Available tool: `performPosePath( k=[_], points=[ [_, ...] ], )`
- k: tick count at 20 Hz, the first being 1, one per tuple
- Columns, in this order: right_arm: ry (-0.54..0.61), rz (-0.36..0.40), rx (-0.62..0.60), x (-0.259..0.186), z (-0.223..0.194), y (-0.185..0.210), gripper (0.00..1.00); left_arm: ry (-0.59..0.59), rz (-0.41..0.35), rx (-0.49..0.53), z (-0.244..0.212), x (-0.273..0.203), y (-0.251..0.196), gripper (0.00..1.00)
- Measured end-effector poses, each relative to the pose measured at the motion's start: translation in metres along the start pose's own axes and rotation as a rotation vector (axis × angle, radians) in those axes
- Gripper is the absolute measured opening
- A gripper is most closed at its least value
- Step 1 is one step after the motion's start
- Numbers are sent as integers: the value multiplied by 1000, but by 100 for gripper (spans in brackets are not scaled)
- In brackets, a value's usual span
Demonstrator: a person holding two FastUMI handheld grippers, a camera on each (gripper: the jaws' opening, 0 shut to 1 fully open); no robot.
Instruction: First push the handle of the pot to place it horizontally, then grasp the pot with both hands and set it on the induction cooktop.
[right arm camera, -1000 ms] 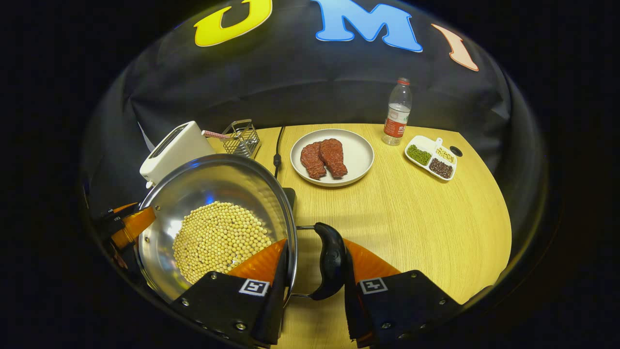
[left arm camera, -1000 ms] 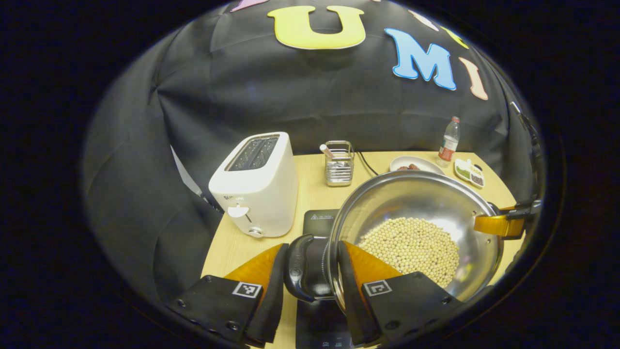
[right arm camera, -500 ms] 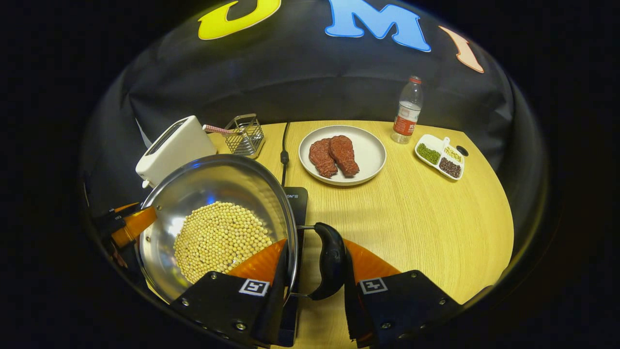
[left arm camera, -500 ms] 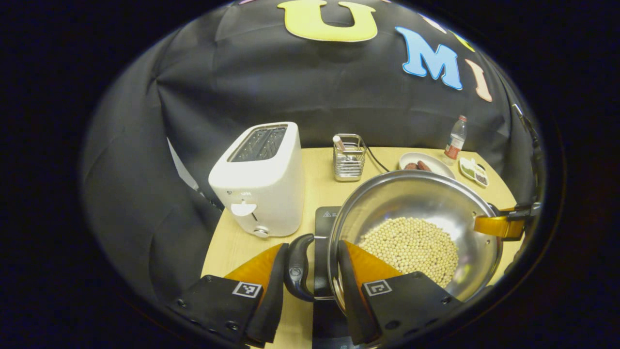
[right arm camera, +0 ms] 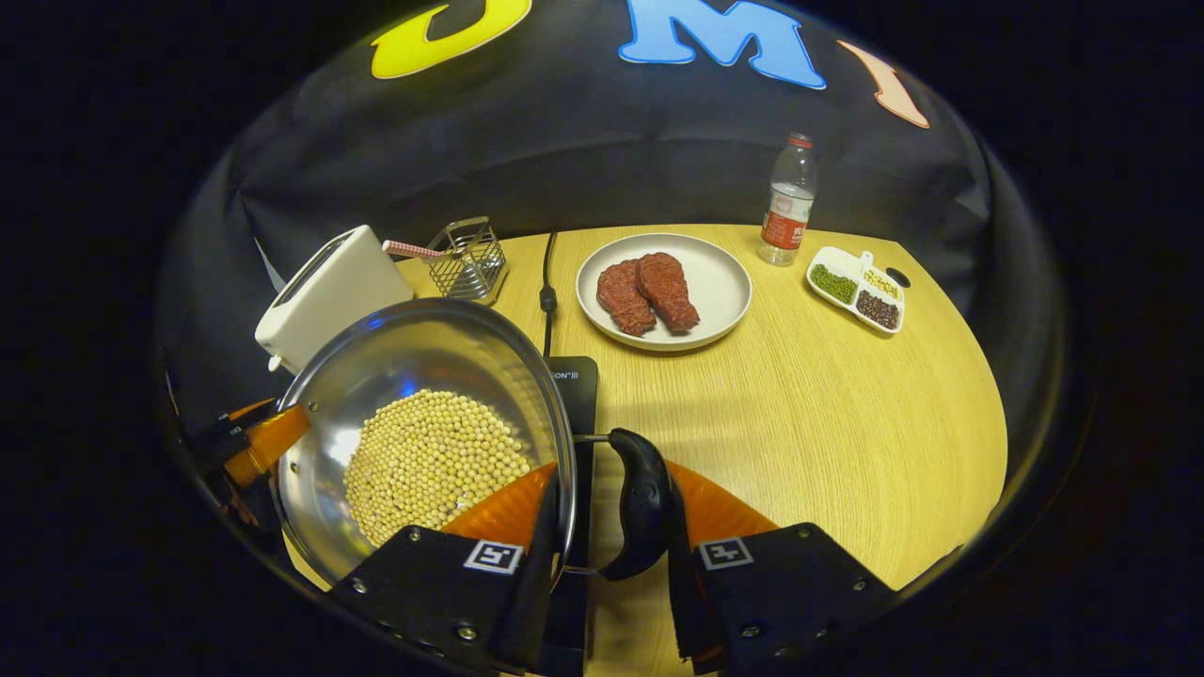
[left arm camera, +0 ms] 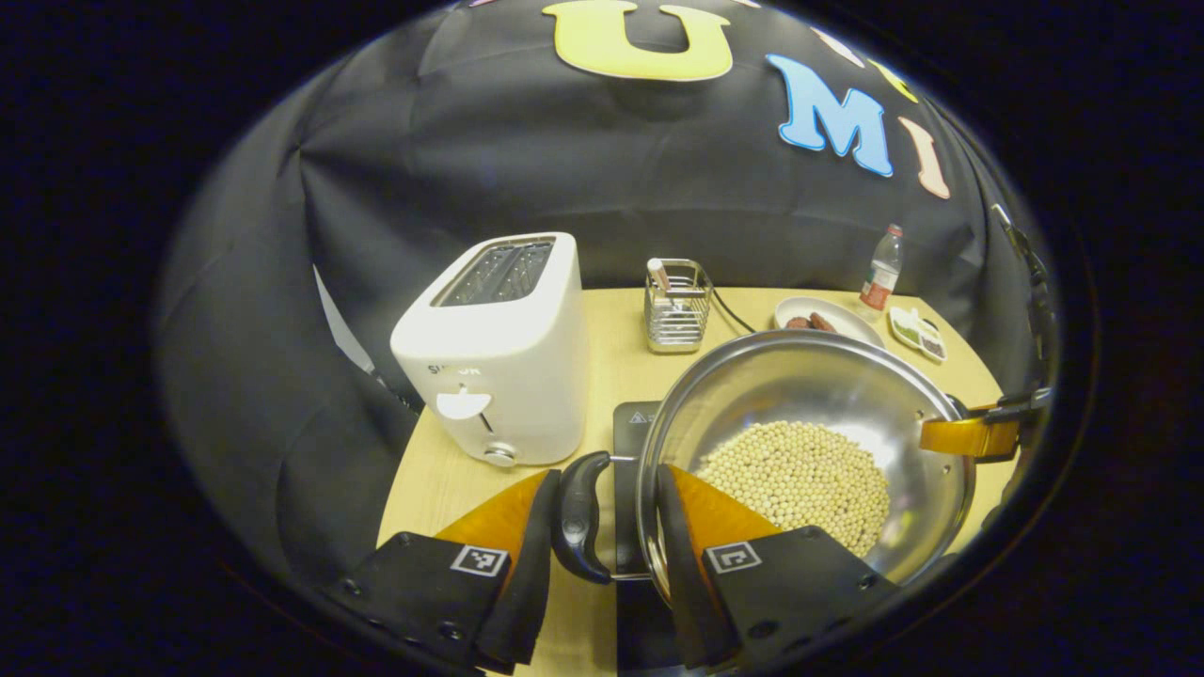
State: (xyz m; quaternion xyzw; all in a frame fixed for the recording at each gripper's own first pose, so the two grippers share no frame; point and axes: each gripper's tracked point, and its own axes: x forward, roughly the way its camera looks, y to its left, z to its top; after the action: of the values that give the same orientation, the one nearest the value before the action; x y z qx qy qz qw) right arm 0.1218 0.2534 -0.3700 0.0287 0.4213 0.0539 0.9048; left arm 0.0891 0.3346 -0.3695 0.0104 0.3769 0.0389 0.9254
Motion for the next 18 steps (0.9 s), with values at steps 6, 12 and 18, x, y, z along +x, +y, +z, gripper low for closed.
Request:
performPosePath(
  k=[6, 12, 18],
  points=[
    [-17, 11, 10, 3, 5, -1, 53, -19, -6, -14, 0, 0, 1, 64],
    [-35, 55, 30, 1, 7, -6, 64, -136, 24, -98, 22, -29, 10, 67],
    [-149, 71, 15, -36, 23, -21, 93, -267, 28, -136, 68, -81, -18, 87]
  ],
)
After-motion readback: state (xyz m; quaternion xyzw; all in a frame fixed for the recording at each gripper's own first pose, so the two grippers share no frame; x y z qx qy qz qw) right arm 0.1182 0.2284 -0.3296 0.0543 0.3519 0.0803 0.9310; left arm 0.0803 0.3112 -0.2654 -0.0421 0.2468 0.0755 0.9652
